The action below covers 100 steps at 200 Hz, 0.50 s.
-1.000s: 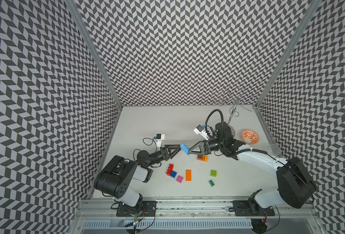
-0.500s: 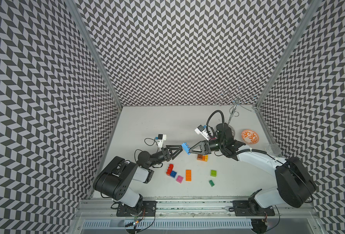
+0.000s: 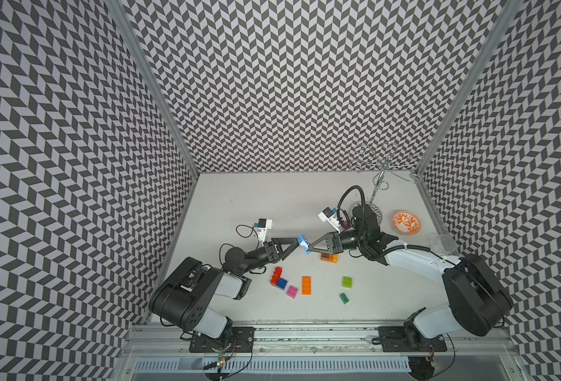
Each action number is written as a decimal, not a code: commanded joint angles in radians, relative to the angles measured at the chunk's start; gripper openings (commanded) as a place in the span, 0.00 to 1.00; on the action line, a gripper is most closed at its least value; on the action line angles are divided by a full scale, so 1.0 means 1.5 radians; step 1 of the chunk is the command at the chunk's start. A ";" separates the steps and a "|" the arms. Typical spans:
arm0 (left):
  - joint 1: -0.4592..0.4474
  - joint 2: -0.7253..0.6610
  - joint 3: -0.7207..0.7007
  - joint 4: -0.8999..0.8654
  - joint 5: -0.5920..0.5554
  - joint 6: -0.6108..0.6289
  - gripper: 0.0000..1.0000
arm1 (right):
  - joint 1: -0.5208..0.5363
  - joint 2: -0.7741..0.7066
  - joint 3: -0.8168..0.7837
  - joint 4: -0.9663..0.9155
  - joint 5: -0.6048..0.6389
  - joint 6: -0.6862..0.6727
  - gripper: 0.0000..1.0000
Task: Assemble the letter p with lego
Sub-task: Adjust the lego brick at the center of the board.
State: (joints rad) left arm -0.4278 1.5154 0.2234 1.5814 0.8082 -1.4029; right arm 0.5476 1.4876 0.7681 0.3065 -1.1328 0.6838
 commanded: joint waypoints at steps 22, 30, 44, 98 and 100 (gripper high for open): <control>-0.009 0.010 0.015 0.180 -0.007 0.019 0.68 | 0.025 0.022 -0.003 0.064 -0.003 0.014 0.13; -0.010 0.011 0.017 0.180 -0.006 0.020 0.63 | 0.028 0.026 -0.004 0.068 -0.002 0.017 0.13; -0.012 0.011 0.018 0.181 -0.006 0.022 0.54 | 0.030 0.031 -0.006 0.079 0.001 0.024 0.13; -0.013 0.016 0.004 0.180 -0.017 0.023 0.25 | 0.030 0.040 -0.005 0.075 0.013 0.021 0.17; -0.013 0.016 0.003 0.179 -0.018 0.023 0.25 | 0.030 0.040 -0.005 0.074 0.014 0.019 0.19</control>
State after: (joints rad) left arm -0.4381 1.5333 0.2295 1.5814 0.7902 -1.3785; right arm 0.5880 1.5265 0.7662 0.3763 -1.1496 0.7185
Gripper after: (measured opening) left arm 0.328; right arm 0.300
